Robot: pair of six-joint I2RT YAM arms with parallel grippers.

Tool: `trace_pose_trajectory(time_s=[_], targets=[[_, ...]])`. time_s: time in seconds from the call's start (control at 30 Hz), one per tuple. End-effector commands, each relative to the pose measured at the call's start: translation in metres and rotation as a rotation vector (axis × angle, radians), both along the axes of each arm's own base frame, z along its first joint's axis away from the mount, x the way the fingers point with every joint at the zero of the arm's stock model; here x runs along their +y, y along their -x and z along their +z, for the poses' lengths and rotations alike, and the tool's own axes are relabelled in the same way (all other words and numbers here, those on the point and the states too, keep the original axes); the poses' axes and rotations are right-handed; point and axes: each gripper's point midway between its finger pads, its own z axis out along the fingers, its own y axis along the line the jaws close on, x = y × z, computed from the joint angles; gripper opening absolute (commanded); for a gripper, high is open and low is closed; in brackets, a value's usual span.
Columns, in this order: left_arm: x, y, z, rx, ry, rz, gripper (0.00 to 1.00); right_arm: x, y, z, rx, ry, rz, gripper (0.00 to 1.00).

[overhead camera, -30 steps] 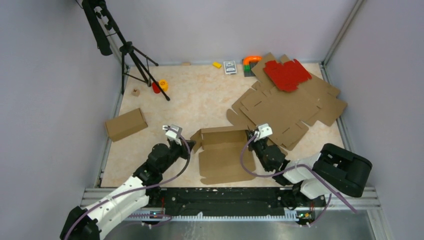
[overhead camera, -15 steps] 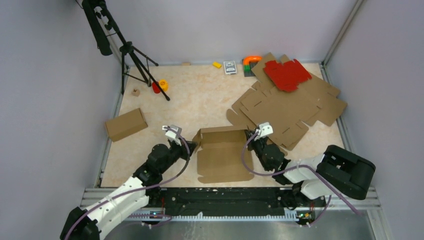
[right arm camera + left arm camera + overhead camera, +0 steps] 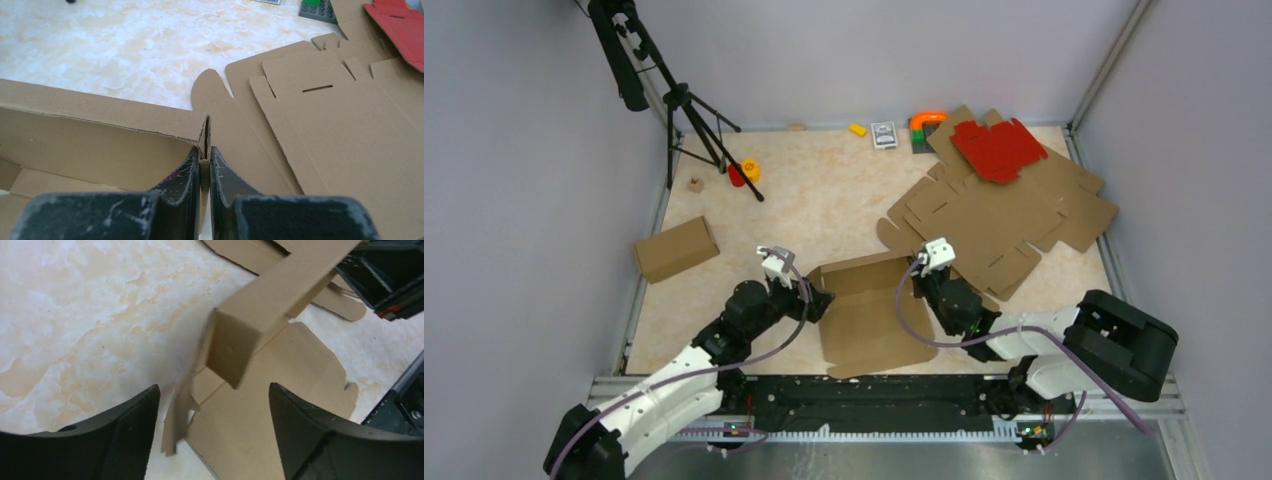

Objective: Fold the paper box

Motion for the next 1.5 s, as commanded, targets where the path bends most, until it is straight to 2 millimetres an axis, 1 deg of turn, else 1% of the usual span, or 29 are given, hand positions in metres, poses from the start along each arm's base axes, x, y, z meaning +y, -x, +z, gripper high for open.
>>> trace_pose_trajectory(time_s=[0.0, 0.07, 0.17, 0.23, 0.3, 0.37, 0.43, 0.47, 0.5, 0.53, 0.57, 0.6, 0.63, 0.67, 0.7, 0.77, 0.83, 0.87, 0.93, 0.97, 1.17, 1.3, 1.47], targets=[[-0.010, 0.008, 0.034, 0.010, 0.077, -0.045, 0.86, -0.007, -0.003, -0.016, 0.038, 0.181, -0.028, 0.04], [-0.008, 0.013, 0.044, 0.008, 0.125, -0.042, 0.90, -0.010, -0.007, -0.015, 0.040, 0.176, -0.037, 0.05], [0.003, 0.010, 0.047, 0.023, 0.154, 0.025, 0.92, -0.015, -0.009, -0.015, 0.049, 0.152, -0.028, 0.07], [0.017, 0.003, 0.045, 0.042, 0.131, 0.095, 0.91, -0.018, -0.009, -0.014, 0.043, 0.140, -0.026, 0.07], [0.029, -0.004, 0.047, 0.052, 0.133, 0.158, 0.88, -0.020, -0.009, -0.015, 0.050, 0.135, -0.027, 0.07], [0.033, -0.008, 0.059, 0.031, 0.181, 0.172, 0.85, -0.019, -0.010, -0.018, 0.062, 0.135, -0.013, 0.07], [0.042, -0.015, 0.068, 0.013, 0.228, 0.212, 0.82, -0.016, -0.011, -0.019, 0.071, 0.140, 0.003, 0.07], [0.052, -0.020, 0.068, 0.017, 0.238, 0.269, 0.77, -0.015, -0.012, -0.019, 0.073, 0.143, 0.000, 0.07], [0.064, -0.026, 0.064, 0.030, 0.239, 0.342, 0.68, -0.016, -0.013, -0.019, 0.075, 0.146, -0.005, 0.07], [0.077, -0.032, 0.059, 0.051, 0.243, 0.420, 0.57, -0.016, -0.014, -0.018, 0.073, 0.144, -0.009, 0.07], [0.092, -0.038, 0.051, 0.066, 0.233, 0.512, 0.43, -0.015, -0.013, -0.018, 0.073, 0.143, -0.005, 0.07], [0.099, -0.041, 0.046, 0.077, 0.221, 0.554, 0.30, -0.015, -0.013, -0.017, 0.071, 0.140, -0.002, 0.07], [0.099, -0.044, 0.042, 0.079, 0.209, 0.549, 0.20, -0.014, -0.014, -0.017, 0.070, 0.138, 0.000, 0.07], [0.095, -0.047, 0.040, 0.077, 0.196, 0.522, 0.13, -0.014, -0.013, -0.017, 0.070, 0.137, 0.001, 0.07], [0.091, -0.048, 0.036, 0.086, 0.179, 0.497, 0.09, -0.014, -0.013, -0.017, 0.070, 0.137, 0.004, 0.07], [0.075, -0.049, 0.032, 0.096, 0.150, 0.392, 0.01, -0.013, -0.013, -0.016, 0.070, 0.135, 0.010, 0.07], [0.063, -0.046, 0.021, 0.137, 0.091, 0.292, 0.00, -0.011, -0.013, -0.016, 0.071, 0.134, 0.018, 0.07], [0.053, -0.040, 0.019, 0.154, 0.078, 0.214, 0.06, -0.010, -0.012, -0.017, 0.074, 0.136, 0.023, 0.07], [0.038, -0.035, 0.018, 0.156, 0.082, 0.108, 0.24, -0.008, -0.013, -0.017, 0.075, 0.136, 0.029, 0.07], [0.030, -0.031, 0.019, 0.146, 0.092, 0.054, 0.27, -0.008, -0.012, -0.017, 0.077, 0.137, 0.033, 0.07], [0.015, -0.023, 0.026, 0.055, 0.061, -0.068, 0.32, -0.006, -0.013, -0.019, 0.085, 0.145, 0.038, 0.07], [0.000, -0.015, 0.033, 0.010, 0.060, -0.156, 0.35, -0.004, -0.014, -0.020, 0.087, 0.146, 0.044, 0.07], [-0.011, -0.009, 0.021, 0.038, -0.048, -0.174, 0.36, -0.003, -0.013, -0.020, 0.090, 0.149, 0.048, 0.07]])
